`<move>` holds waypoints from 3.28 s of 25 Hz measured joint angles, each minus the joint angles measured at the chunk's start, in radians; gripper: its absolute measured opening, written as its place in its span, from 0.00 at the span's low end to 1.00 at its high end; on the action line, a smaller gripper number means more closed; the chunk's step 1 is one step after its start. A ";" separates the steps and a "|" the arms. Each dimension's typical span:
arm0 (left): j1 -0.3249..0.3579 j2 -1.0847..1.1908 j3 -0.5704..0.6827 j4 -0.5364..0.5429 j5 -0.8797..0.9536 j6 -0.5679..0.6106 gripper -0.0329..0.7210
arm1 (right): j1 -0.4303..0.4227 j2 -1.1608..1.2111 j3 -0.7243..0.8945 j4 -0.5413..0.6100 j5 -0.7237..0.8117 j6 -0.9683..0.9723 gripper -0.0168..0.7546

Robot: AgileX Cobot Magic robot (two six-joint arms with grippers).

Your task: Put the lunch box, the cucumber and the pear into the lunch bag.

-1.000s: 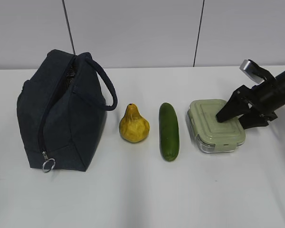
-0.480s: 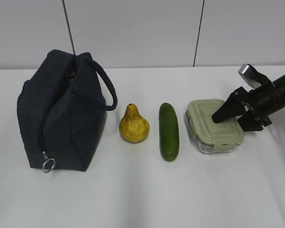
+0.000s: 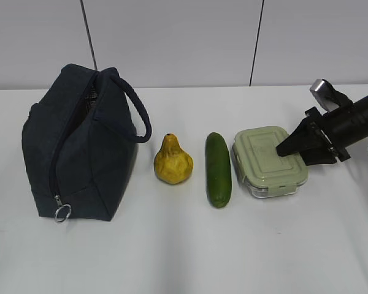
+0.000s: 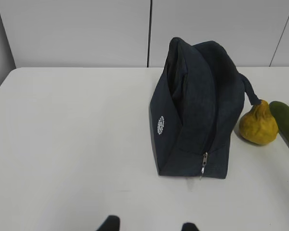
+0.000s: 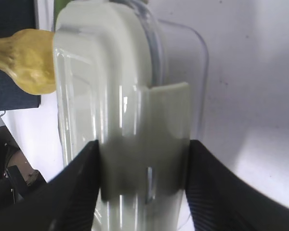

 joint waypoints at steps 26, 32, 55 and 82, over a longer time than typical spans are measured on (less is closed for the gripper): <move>0.000 0.000 0.000 0.000 0.000 0.000 0.36 | 0.000 0.000 0.000 0.001 0.002 -0.005 0.51; 0.000 0.000 0.000 -0.040 0.000 0.000 0.36 | 0.000 0.000 0.000 0.002 0.004 -0.006 0.51; 0.000 0.899 -0.085 -0.472 -0.454 0.257 0.51 | 0.000 0.000 0.000 0.002 0.004 -0.006 0.51; 0.000 1.443 -0.373 -0.660 -0.318 0.475 0.07 | 0.000 0.000 0.000 0.002 0.006 -0.006 0.51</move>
